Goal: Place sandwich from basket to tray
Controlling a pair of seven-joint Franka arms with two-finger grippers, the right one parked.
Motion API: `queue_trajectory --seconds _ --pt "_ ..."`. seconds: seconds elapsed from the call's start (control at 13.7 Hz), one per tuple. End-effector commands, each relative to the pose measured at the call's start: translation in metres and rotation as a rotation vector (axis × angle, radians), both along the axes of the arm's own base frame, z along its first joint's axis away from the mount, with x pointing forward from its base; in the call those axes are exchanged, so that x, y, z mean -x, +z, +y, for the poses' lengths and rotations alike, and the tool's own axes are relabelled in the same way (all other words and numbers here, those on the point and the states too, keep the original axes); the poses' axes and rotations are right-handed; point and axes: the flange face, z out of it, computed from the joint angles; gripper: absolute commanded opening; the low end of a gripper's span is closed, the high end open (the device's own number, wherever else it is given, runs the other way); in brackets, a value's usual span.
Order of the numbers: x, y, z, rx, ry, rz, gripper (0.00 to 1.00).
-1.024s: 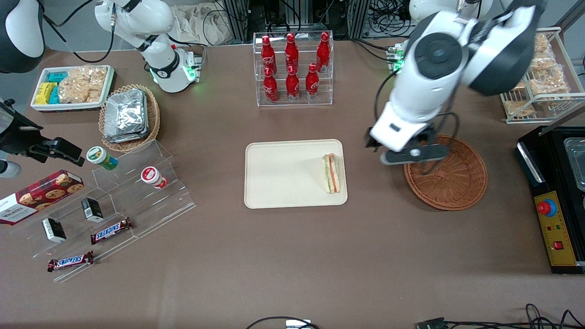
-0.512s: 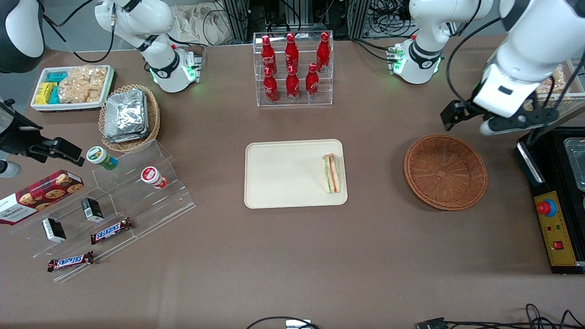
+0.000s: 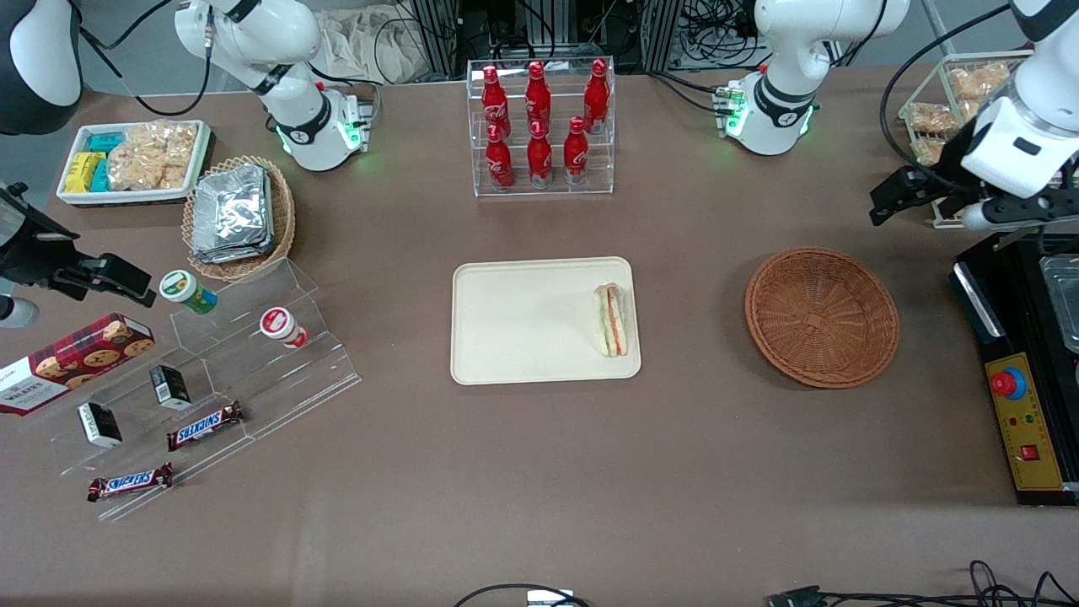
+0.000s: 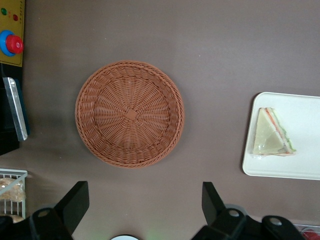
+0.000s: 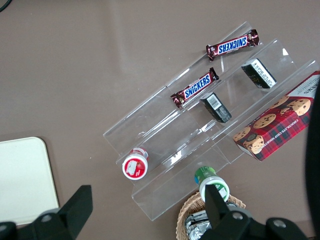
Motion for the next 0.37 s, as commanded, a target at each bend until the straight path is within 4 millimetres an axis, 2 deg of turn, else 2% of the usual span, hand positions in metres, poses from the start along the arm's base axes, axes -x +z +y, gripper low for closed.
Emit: queue_trajectory --seconds 0.0,0.29 --pt "0.0009 0.0048 -0.0009 -0.003 -0.023 -0.022 1.00" --pt "-0.0042 0.0089 -0.0001 -0.016 -0.022 -0.020 1.00"
